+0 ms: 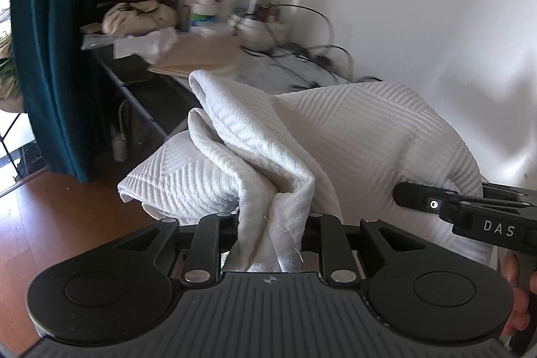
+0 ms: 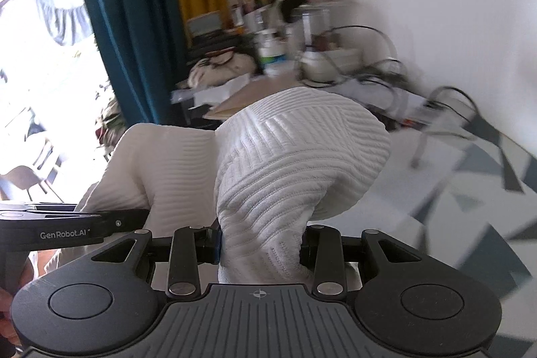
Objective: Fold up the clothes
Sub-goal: 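Lift the folded top with both grippers and carry it toward the tan chair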
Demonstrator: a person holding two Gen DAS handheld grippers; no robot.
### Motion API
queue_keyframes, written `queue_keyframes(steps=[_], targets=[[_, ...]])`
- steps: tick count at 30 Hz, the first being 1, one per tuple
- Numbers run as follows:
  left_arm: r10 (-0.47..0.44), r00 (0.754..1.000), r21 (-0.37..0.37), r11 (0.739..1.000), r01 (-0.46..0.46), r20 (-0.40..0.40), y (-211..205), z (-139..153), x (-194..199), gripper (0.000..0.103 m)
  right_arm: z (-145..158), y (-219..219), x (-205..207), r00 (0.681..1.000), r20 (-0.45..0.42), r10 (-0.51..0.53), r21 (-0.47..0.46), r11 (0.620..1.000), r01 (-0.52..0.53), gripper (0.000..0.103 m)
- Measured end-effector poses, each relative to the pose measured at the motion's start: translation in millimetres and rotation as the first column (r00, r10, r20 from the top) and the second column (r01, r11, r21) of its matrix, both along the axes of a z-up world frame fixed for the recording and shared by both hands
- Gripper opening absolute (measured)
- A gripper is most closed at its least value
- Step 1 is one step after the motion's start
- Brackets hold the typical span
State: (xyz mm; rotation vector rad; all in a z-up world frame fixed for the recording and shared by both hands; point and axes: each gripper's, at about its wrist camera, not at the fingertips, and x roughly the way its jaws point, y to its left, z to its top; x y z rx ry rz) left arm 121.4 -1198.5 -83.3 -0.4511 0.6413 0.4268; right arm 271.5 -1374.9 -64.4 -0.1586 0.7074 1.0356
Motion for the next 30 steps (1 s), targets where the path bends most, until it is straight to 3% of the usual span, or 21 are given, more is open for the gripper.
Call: queue_keyframes(steps=[10, 16, 22, 30], targets=[[0.126, 0.992, 0.012, 0.992, -0.126, -0.008, 139.3, 8.1, -57.1, 0.021, 9.8, 173.9, -33.5, 0.99, -0.014, 0.139, 0.004, 0.99, -0.139, 0.031], [0.25, 0.967, 0.016, 0.968, -0.25, -0.039, 209.8, 13.6, -100.9, 0.021, 4.2, 275.8, -60.5, 0.963, -0.052, 0.265, 0.008, 0.964, -0.265, 0.031], [0.401, 0.913, 0.016, 0.916, -0.401, -0.073, 273.7, 10.3, -148.4, 0.021, -6.4, 379.2, -90.5, 0.904, -0.084, 0.419, -0.001, 0.907, -0.42, 0.031], [0.583, 0.805, 0.001, 0.81, -0.586, -0.109, 370.8, -9.4, -211.2, 0.021, -28.2, 527.3, -132.3, 0.793, -0.115, 0.599, -0.001, 0.798, -0.603, 0.031]])
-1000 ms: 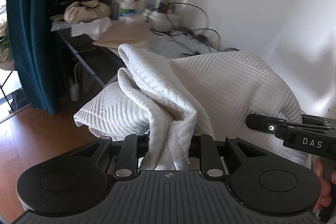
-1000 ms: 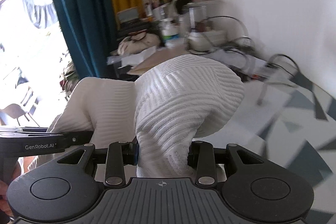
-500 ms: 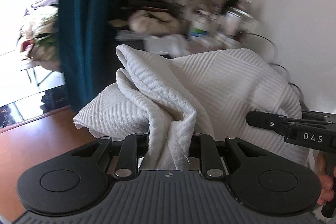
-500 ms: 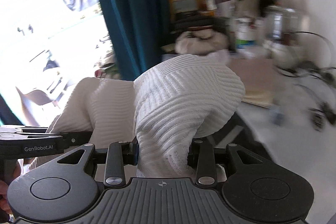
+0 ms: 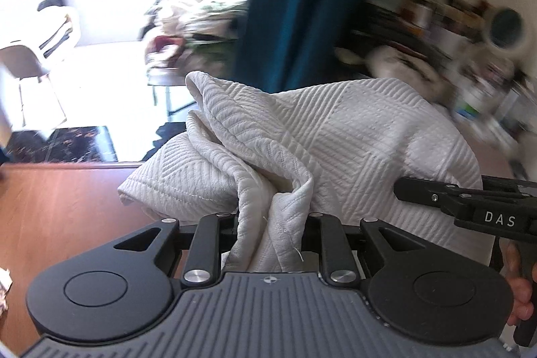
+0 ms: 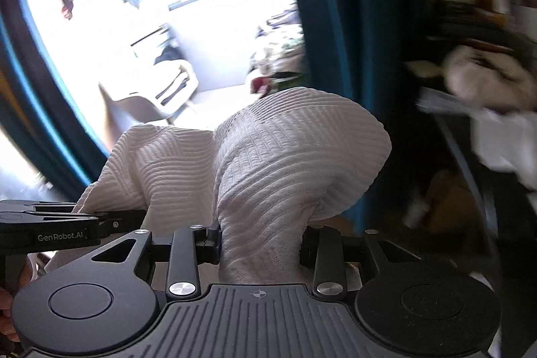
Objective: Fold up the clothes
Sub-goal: 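Lift the folded top with both grippers and carry it toward the tan chair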
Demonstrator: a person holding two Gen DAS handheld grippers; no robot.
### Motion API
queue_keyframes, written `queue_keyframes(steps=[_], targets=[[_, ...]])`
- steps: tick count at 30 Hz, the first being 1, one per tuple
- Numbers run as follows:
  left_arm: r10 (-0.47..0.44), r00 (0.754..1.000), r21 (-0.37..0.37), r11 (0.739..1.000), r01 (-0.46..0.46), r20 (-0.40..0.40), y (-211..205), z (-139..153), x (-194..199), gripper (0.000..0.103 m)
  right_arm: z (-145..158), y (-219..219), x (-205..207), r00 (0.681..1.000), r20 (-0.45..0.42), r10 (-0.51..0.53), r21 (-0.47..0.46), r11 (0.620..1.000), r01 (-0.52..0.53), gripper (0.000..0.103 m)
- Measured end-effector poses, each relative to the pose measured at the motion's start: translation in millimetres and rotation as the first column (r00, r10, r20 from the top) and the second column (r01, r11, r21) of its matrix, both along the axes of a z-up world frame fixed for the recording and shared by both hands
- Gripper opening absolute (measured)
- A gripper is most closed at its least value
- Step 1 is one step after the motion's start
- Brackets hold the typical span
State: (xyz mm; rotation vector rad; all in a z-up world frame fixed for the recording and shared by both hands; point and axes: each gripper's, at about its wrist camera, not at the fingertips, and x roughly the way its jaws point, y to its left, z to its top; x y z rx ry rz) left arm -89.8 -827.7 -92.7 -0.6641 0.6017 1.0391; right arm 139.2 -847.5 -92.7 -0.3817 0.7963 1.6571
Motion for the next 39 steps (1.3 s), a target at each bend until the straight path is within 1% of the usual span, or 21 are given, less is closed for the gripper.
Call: queue_keyframes(steps=[4, 7, 9, 11, 15, 20, 24, 26, 28, 31, 34, 39], targets=[[0.08, 0.996, -0.01, 0.997, -0.081, -0.029, 69.0, -6.6, -19.5, 0.021, -9.9, 90.6, -11.0, 0.996, -0.021, 0.083, -0.011, 0.996, -0.083, 0.031], [0.133, 0.99, -0.03, 0.99, -0.135, -0.055, 129.9, -6.3, -32.2, 0.021, -8.6, 162.9, -20.8, 0.99, -0.037, 0.139, -0.026, 0.99, -0.14, 0.031], [0.166, 0.984, -0.026, 0.986, -0.168, -0.065, 166.0, -4.6, -42.6, 0.021, -5.4, 210.2, -29.0, 0.983, -0.031, 0.182, -0.022, 0.983, -0.183, 0.031], [0.207, 0.977, -0.024, 0.978, -0.209, -0.057, 199.3, -3.4, -54.2, 0.021, -1.4, 254.2, -39.6, 0.974, -0.012, 0.227, -0.016, 0.974, -0.227, 0.031], [0.283, 0.958, -0.026, 0.958, -0.284, -0.031, 255.8, -3.2, -82.4, 0.021, 7.9, 326.3, -69.4, 0.953, 0.014, 0.302, -0.008, 0.953, -0.302, 0.031], [0.335, 0.942, -0.028, 0.942, -0.335, -0.006, 324.1, -11.9, -128.2, 0.021, 6.4, 405.2, -115.2, 0.941, 0.026, 0.339, -0.022, 0.941, -0.338, 0.031], [0.335, 0.942, -0.039, 0.942, -0.334, 0.015, 382.8, -23.4, -174.6, 0.021, -0.8, 461.8, -160.3, 0.939, 0.053, 0.339, -0.033, 0.941, -0.338, 0.031], [0.324, 0.946, -0.051, 0.945, -0.323, 0.024, 419.1, -28.6, -204.4, 0.021, -6.5, 495.2, -185.0, 0.945, 0.054, 0.322, -0.051, 0.946, -0.32, 0.031], [0.306, 0.952, -0.066, 0.95, -0.304, 0.021, 451.8, -28.3, -231.3, 0.021, -8.6, 528.6, -210.9, 0.952, 0.041, 0.302, -0.078, 0.951, -0.299, 0.031], [0.268, 0.963, -0.084, 0.96, -0.266, 0.011, 499.4, -25.3, -268.7, 0.021, -9.7, 574.4, -247.8, 0.958, 0.043, 0.284, -0.095, 0.956, -0.279, 0.031], [0.218, 0.976, -0.083, 0.972, -0.218, -0.008, 541.1, -23.7, -297.3, 0.021, -12.4, 613.3, -275.0, 0.97, 0.029, 0.242, -0.102, 0.966, -0.238, 0.031], [0.196, 0.981, -0.098, 0.976, -0.195, 0.003, 597.9, -26.2, -336.4, 0.021, -17.4, 664.6, -307.9, 0.98, 0.012, 0.2, -0.114, 0.974, -0.197, 0.031]])
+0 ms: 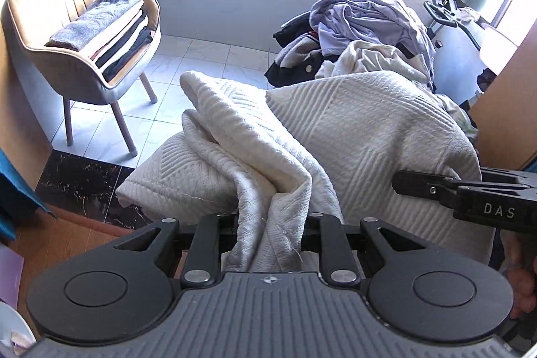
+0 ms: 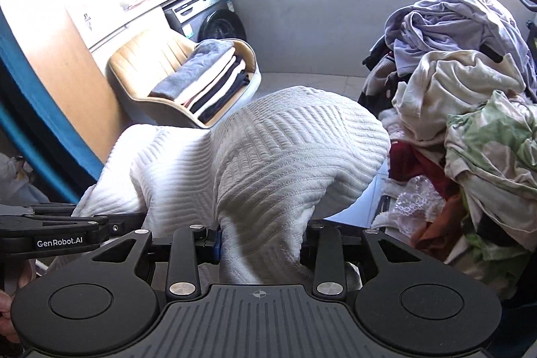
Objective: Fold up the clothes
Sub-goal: 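Lift the folded top with both grippers and carry it toward the tan chair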
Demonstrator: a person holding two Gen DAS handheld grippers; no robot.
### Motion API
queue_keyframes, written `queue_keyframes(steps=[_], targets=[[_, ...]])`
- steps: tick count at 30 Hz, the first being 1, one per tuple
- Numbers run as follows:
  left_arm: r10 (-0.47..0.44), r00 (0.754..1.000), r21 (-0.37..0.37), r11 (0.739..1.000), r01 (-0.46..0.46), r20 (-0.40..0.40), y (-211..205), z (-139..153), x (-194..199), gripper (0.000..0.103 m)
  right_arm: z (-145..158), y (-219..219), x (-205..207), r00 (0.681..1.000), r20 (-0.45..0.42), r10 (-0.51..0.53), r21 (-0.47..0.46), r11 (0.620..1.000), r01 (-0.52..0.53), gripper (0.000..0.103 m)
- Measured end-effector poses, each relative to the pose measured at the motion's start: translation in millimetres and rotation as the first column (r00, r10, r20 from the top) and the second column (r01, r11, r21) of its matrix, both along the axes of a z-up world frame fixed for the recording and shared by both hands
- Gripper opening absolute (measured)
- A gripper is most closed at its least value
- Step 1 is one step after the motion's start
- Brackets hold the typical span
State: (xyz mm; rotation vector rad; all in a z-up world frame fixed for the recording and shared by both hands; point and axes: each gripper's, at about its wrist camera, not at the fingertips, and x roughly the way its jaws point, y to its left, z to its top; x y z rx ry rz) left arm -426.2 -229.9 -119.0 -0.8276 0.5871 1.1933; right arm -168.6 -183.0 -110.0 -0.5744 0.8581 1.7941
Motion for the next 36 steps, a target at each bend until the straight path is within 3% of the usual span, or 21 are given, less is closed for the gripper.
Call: queue_keyframes(steps=[12, 20, 27, 36], targets=[[0.025, 1.0, -0.036, 0.999, -0.025, 0.006, 128.5, -19.2, -47.0, 0.021, -20.4, 142.0, -52.7, 0.999, 0.006, 0.036, -0.027, 0.999, -0.036, 0.031], [0.043, 0.999, -0.063, 0.997, -0.044, -0.023, 266.2, -27.8, -42.9, 0.021, -39.2, 298.0, -42.5, 0.998, -0.033, 0.057, -0.059, 0.997, -0.059, 0.031], [0.086, 0.996, -0.047, 0.995, -0.087, -0.021, 382.2, -17.4, -40.6, 0.021, -27.9, 437.6, -46.4, 0.991, -0.008, 0.136, -0.03, 0.99, -0.136, 0.031], [0.154, 0.988, -0.019, 0.988, -0.154, 0.032, 484.1, -15.1, -59.2, 0.021, -11.4, 564.5, -77.6, 0.979, 0.045, 0.201, 0.014, 0.979, -0.201, 0.031]])
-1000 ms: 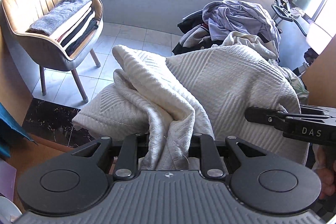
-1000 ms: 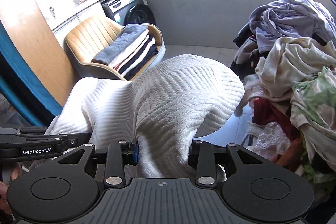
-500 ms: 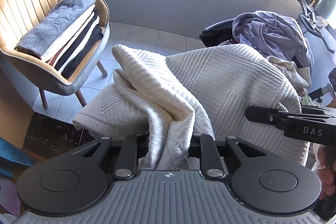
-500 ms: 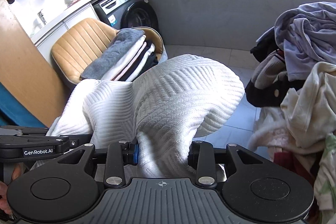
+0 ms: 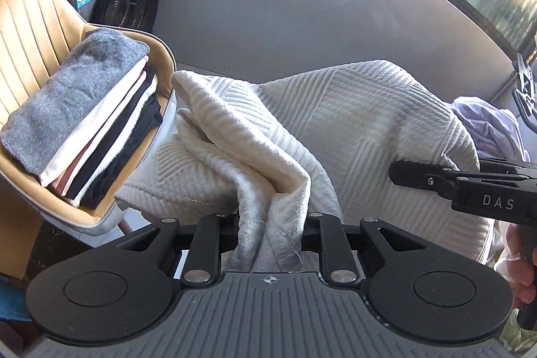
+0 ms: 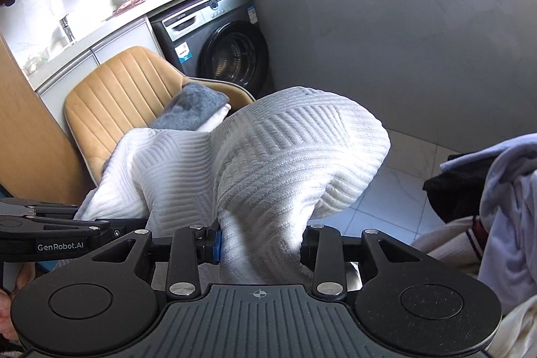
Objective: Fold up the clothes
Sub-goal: 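Lift the folded top with both grippers and carry it toward the tan chair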
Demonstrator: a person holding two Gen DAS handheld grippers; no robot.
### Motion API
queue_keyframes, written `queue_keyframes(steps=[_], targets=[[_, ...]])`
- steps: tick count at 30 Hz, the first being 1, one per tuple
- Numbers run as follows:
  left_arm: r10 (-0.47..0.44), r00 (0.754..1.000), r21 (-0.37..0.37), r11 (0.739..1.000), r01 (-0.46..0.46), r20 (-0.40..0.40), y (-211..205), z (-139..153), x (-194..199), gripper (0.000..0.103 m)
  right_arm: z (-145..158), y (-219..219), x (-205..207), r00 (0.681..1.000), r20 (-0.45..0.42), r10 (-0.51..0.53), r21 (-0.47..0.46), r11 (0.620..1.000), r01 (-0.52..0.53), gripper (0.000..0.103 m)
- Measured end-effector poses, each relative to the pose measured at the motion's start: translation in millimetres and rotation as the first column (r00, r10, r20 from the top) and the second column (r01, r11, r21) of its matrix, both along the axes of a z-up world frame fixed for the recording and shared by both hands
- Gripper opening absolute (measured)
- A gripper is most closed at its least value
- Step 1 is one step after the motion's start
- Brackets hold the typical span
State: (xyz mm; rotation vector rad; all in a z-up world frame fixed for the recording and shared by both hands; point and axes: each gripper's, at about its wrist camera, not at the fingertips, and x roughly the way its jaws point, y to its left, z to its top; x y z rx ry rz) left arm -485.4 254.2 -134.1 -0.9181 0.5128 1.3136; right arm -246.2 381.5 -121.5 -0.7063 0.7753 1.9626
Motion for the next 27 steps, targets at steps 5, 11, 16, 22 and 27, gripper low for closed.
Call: queue_keyframes(steps=[5, 11, 16, 22, 27], targets=[[0.028, 0.999, 0.0, 1.0, -0.028, 0.038, 47.2, -6.4, -24.4, 0.021, -0.1, 62.4, -43.3, 0.999, 0.023, 0.049, -0.012, 0.999, -0.049, 0.031], [0.124, 0.988, 0.009, 0.992, -0.125, 0.096, 108.0, -5.5, -74.2, 0.021, 6.2, 150.5, -118.1, 0.994, 0.012, 0.108, -0.029, 0.994, -0.108, 0.031], [0.228, 0.969, 0.04, 0.972, -0.233, 0.099, 153.8, 8.5, -138.1, 0.021, 18.3, 221.1, -202.3, 0.974, -0.002, 0.228, 0.017, 0.974, -0.228, 0.031], [0.406, 0.906, 0.063, 0.908, -0.415, 0.12, 187.7, 20.9, -233.7, 0.021, 34.7, 296.3, -318.4, 0.899, -0.01, 0.437, 0.073, 0.897, -0.435, 0.031], [0.568, 0.815, 0.058, 0.815, -0.577, 0.119, 195.7, 18.8, -302.3, 0.021, 34.2, 349.7, -409.5, 0.809, -0.024, 0.587, 0.071, 0.809, -0.584, 0.031]])
